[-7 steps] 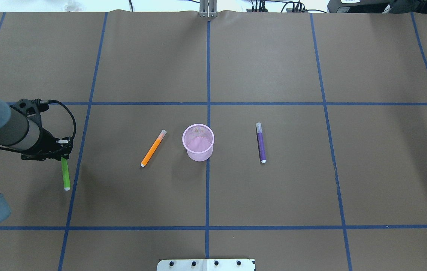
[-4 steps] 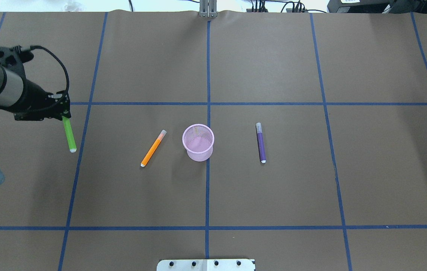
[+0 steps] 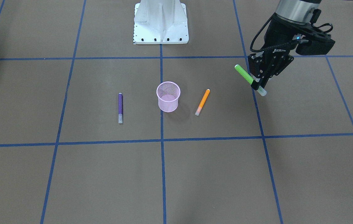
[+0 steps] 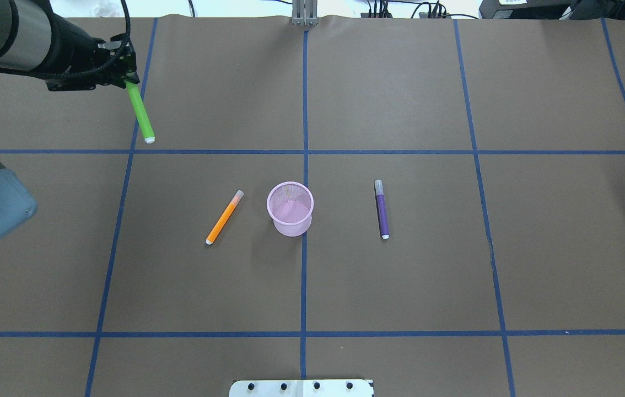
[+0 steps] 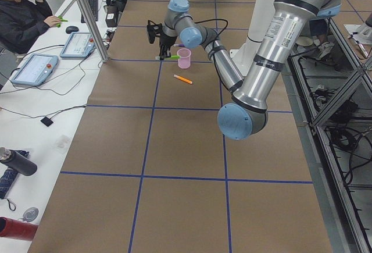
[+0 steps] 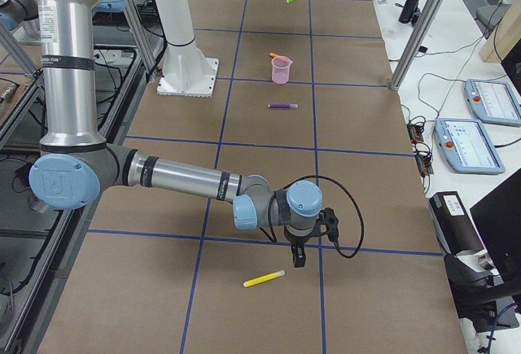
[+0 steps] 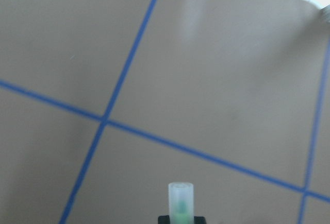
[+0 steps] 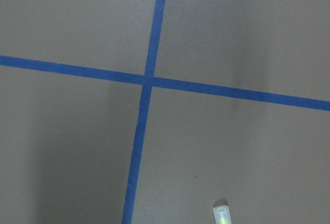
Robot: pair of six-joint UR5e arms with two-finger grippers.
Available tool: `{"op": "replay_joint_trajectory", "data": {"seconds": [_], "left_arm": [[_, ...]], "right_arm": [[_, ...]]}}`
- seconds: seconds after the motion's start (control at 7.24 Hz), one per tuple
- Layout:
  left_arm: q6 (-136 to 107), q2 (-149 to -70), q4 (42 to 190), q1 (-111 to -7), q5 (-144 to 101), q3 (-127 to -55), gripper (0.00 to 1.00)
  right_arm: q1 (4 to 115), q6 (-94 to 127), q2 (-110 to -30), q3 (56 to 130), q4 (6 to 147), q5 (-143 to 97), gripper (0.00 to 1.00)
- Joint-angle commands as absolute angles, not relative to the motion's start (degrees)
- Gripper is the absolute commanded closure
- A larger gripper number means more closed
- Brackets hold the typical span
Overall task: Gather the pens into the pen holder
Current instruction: 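Lift the green marker with the left gripper away from the table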
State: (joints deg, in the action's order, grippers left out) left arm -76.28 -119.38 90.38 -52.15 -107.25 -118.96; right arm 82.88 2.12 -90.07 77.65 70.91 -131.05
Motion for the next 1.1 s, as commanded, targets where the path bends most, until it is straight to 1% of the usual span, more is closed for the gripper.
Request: {"op": "replay_joint_trajectory", "data": {"seconds": [0.0,0.14,0.41,0.69,0.97], "left_arm": [[-76.5,-125.2,91.3,-43.8,-91.8,-118.8,1.0],[-76.6,-126.9,91.4,-39.1,-85.6,-118.0,1.0],[-76.6,-128.6,92.1,-38.2,-84.8,-116.5,1.0],[-76.4,-128.7,92.4,-37.7,-84.7,-115.9,1.0],[-76.3,-128.8,96.0,-36.1,-81.2,-113.1,1.0]], "right_arm": [[82.0,1.8,-89.1,74.9,70.6,-130.8,0.0],[82.0,-0.2,-89.1,73.9,70.6,-130.8,0.0],[82.0,-7.7,-89.2,71.3,70.3,-130.8,0.0],[82.0,-10.2,-89.8,70.8,69.9,-130.7,0.0],[82.0,-13.8,-89.8,69.2,69.9,-130.7,0.02]]}}
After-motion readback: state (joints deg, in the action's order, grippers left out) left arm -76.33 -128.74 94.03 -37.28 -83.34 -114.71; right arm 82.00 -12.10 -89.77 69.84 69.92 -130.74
